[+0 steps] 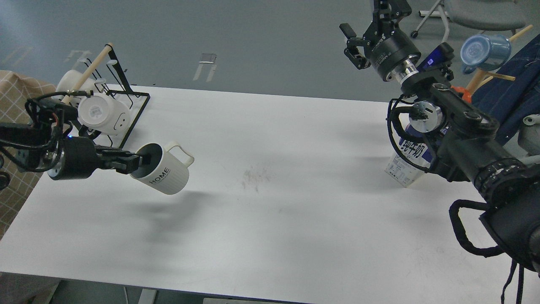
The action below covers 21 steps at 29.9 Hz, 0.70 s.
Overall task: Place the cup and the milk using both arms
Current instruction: 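Lift the white mug with the left gripper toward the table center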
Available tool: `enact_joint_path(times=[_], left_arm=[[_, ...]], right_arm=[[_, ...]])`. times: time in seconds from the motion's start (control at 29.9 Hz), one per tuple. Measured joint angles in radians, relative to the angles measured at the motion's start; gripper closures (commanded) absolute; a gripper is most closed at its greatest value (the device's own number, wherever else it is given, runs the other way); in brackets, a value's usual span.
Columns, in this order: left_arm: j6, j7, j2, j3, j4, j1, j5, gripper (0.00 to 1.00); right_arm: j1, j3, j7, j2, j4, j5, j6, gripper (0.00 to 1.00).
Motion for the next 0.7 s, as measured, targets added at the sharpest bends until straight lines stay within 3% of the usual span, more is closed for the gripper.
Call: enact_joint_path(times=[0.3, 0.7], left_arm=[[0.0, 0.072, -0.196, 0.008, 0.054, -0.12, 0.034, 1.0], [0.0, 0.122, -0.404, 0.057, 0.178, -0.177, 0.101, 1.0]], right_arm=[[0.0, -0.046, 0.0, 0.0, 0.001, -0.007, 0.0, 0.0], [0.022, -0.044, 0.0, 0.0, -0.005, -0.001, 0.0, 0.0]])
